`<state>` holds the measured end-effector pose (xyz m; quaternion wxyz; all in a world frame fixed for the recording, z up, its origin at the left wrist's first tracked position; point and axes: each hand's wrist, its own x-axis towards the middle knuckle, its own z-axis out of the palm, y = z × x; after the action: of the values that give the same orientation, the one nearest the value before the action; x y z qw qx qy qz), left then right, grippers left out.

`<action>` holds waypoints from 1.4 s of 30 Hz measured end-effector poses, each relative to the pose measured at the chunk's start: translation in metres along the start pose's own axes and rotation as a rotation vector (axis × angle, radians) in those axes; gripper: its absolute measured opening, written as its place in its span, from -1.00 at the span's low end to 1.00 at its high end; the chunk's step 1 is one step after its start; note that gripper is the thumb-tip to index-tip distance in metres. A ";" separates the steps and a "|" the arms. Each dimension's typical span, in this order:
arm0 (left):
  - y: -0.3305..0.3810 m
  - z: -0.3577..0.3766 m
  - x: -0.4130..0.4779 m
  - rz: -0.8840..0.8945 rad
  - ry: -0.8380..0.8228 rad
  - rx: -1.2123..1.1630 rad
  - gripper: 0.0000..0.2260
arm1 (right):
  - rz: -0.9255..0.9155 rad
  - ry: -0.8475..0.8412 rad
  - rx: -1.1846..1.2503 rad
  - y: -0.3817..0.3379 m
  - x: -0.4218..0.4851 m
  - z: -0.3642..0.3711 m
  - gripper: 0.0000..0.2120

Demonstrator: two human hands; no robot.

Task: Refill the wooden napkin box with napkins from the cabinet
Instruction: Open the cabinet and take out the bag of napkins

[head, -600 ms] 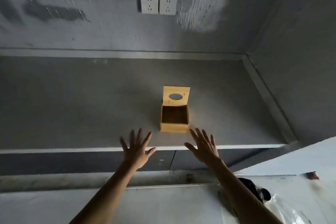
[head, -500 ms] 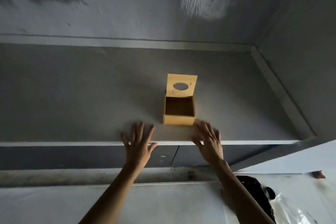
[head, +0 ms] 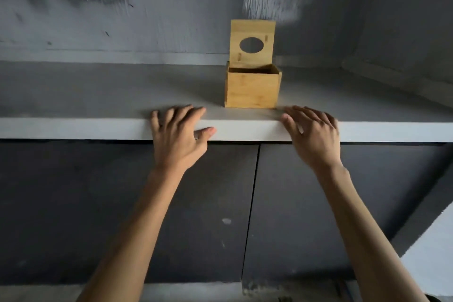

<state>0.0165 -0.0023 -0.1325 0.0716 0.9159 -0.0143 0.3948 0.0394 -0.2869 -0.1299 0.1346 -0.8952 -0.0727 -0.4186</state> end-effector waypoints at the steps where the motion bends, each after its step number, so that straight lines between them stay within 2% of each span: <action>1: -0.001 0.001 0.000 0.000 0.009 -0.004 -0.55 | -0.004 0.012 0.018 0.000 -0.001 0.002 -0.59; 7: 0.000 -0.014 -0.011 0.058 -0.042 -0.054 -0.60 | -0.004 -0.032 0.013 -0.001 -0.016 -0.002 -0.52; 11: 0.025 -0.022 -0.076 -0.115 0.305 -0.361 -0.65 | 0.005 0.022 0.023 0.001 -0.014 0.000 -0.49; 12: 0.035 -0.018 -0.090 -0.123 0.338 -0.394 -0.65 | 0.009 0.051 0.024 0.000 -0.012 0.001 -0.49; 13: 0.044 -0.011 -0.099 -0.104 0.309 -0.404 -0.64 | 0.017 0.077 0.019 -0.003 -0.012 0.003 -0.50; 17: 0.072 0.023 -0.082 -0.078 0.001 -0.311 -0.60 | 0.034 0.138 -0.006 -0.021 -0.037 0.007 -0.58; 20: 0.086 0.040 -0.065 -0.100 -0.254 -0.265 -0.52 | 0.027 -0.001 0.171 -0.027 -0.074 0.006 -0.36; 22: 0.089 0.047 -0.059 -0.111 -0.365 -0.285 -0.45 | -0.013 -0.092 0.308 -0.029 -0.102 0.008 -0.35; 24: 0.091 0.048 -0.057 -0.119 -0.413 -0.259 -0.40 | -0.018 -0.160 0.391 -0.027 -0.122 0.011 -0.41; 27: 0.094 0.040 -0.060 -0.102 -0.409 -0.250 -0.35 | 0.010 -0.145 0.473 -0.021 -0.125 0.011 -0.51; 31: 0.090 0.019 -0.079 -0.083 -0.335 -0.328 -0.50 | 0.025 -0.096 0.667 -0.027 -0.091 -0.002 -0.57; 33: 0.087 0.001 -0.099 -0.077 -0.252 -0.392 -0.61 | 0.022 -0.252 0.936 -0.039 -0.073 -0.009 -0.64; 36: 0.080 -0.037 -0.136 -0.062 -0.116 -0.508 -0.71 | -0.045 -0.602 1.280 -0.071 -0.060 -0.018 -0.68; 38: 0.071 -0.068 -0.163 -0.144 -0.072 -0.625 -0.72 | -0.211 -0.770 1.299 -0.105 -0.064 -0.018 -0.65; 42: 0.037 -0.125 -0.199 -0.335 -0.085 -0.837 -0.66 | -0.614 -1.086 1.210 -0.178 -0.086 -0.011 -0.61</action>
<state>-0.2139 -0.0271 -0.1878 0.4981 0.8130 -0.0271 0.3003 -0.0672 -0.1221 -0.1574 0.4151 -0.6865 -0.5754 0.1593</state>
